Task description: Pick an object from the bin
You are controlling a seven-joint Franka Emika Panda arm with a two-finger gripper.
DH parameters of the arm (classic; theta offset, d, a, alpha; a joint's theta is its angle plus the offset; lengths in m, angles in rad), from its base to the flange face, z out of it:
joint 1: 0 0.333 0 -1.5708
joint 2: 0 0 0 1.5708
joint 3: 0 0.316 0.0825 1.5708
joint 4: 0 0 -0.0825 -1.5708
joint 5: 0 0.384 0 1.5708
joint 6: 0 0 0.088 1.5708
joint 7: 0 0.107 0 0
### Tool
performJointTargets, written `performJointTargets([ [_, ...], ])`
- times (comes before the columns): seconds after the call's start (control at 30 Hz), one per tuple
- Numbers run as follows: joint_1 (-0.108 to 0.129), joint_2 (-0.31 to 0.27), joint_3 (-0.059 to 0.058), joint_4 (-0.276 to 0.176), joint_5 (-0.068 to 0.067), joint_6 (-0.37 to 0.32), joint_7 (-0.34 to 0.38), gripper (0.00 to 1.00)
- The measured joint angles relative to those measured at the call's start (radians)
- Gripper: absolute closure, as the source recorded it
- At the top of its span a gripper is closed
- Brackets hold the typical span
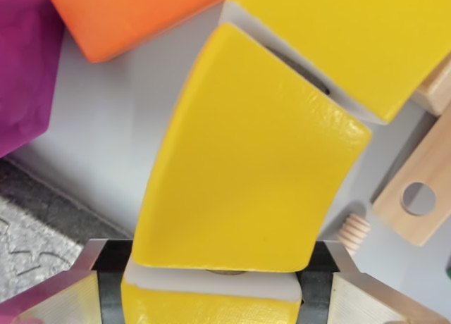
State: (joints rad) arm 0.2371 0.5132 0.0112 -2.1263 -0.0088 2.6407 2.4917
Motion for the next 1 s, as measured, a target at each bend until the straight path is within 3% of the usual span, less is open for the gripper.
performJointTargets([
  [1.0, 0.000, -0.252, 0.001, -0.006, 0.002, -0.245, 0.000, 1.00],
])
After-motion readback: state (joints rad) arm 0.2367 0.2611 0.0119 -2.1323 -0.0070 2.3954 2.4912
